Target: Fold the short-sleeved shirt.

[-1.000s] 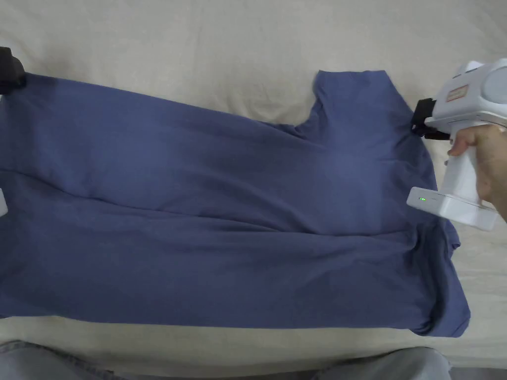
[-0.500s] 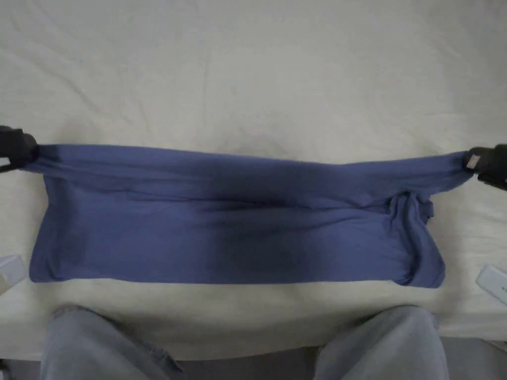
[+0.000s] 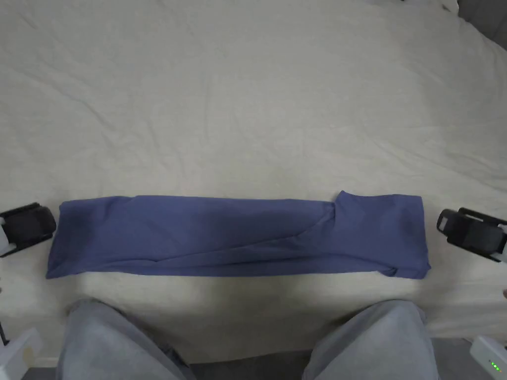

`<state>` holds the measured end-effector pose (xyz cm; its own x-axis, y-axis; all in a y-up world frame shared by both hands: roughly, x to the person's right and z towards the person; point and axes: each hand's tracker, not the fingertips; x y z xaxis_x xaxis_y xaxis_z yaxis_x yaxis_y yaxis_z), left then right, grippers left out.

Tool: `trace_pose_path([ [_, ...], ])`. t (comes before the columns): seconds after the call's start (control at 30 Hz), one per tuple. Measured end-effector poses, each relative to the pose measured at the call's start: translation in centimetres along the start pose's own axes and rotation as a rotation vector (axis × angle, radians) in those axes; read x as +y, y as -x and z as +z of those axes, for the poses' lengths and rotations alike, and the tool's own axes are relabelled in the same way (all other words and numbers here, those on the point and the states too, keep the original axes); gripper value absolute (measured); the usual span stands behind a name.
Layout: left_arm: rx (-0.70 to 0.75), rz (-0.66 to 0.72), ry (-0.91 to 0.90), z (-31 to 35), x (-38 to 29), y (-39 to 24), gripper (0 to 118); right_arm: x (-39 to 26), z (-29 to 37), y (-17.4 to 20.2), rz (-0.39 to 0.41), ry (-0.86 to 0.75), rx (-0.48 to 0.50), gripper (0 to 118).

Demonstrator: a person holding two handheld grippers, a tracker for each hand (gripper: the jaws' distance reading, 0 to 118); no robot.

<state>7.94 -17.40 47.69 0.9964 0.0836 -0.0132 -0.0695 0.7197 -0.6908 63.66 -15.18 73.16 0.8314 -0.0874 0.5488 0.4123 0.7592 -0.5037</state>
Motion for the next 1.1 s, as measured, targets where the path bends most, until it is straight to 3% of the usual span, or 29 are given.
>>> trace_pose_path([
  [0.1, 0.001, -0.065, -0.229, 3.4, 1.7, -2.5, 116, 2.2, 2.7, 2.7, 0.097, -0.173, 0.008, 118],
  [0.23, -0.032, -0.146, -0.465, 6.5, 1.5, -6.2, 118, 2.8, 5.4, 6.4, 0.168, -0.402, 0.002, 118],
  [0.37, -0.064, -0.245, -0.57, 7.6, 0.4, -9.1, 118, 2.5, 6.2, 9.1, 0.206, -0.486, 0.05, 118],
  [0.43, -0.128, -0.266, -0.581, 8.1, -0.1, -10.2, 96, 2.3, 6.4, 10.3, 0.206, -0.505, 0.049, 118],
  [0.47, -0.158, -0.273, -0.575, 8.2, -0.3, -10.5, 76, 2.2, 6.6, 10.7, 0.208, -0.511, 0.059, 111],
  [0.5, -0.202, -0.287, -0.568, 8.2, -0.7, -10.9, 41, 2.1, 6.7, 11.0, 0.213, -0.518, 0.079, 86],
  [0.53, -0.219, -0.29, -0.57, 8.3, -0.9, -11.2, 20, 2.0, 6.9, 11.3, 0.213, -0.526, 0.098, 60],
  [0.57, -0.213, -0.289, -0.57, 8.3, -1.0, -11.5, 20, 1.9, 7.0, 11.6, 0.214, -0.528, 0.099, 60],
  [0.6, -0.217, -0.293, -0.569, 8.2, -1.1, -11.7, 15, 1.9, 6.6, 11.4, 0.215, -0.523, 0.102, 48],
  [0.67, -0.232, -0.296, -0.574, 8.4, -1.5, -12.3, 1, 2.1, 6.2, 11.7, 0.214, -0.504, 0.109, 4],
  [0.83, -0.3, -0.298, -0.531, 8.3, -1.4, -12.2, 0, 2.0, 5.8, 11.9, 0.19, -0.46, 0.144, 2],
  [0.97, -0.412, -0.188, -0.412, 7.5, 0.5, -10.2, 0, 1.9, 5.7, 12.1, 0.163, -0.433, 0.147, 2],
  [1.03, -0.467, -0.113, -0.336, 6.5, 2.3, -8.1, 23, 1.9, 5.8, 12.4, 0.15, -0.418, 0.151, 2],
  [1.07, -0.489, -0.085, -0.295, 5.8, 3.3, -6.9, 44, 1.9, 5.8, 12.4, 0.148, -0.411, 0.153, 2],
  [1.1, -0.519, -0.057, -0.246, 5.1, 4.1, -5.8, 73, 1.8, 5.8, 12.4, 0.148, -0.407, 0.153, 2],
])
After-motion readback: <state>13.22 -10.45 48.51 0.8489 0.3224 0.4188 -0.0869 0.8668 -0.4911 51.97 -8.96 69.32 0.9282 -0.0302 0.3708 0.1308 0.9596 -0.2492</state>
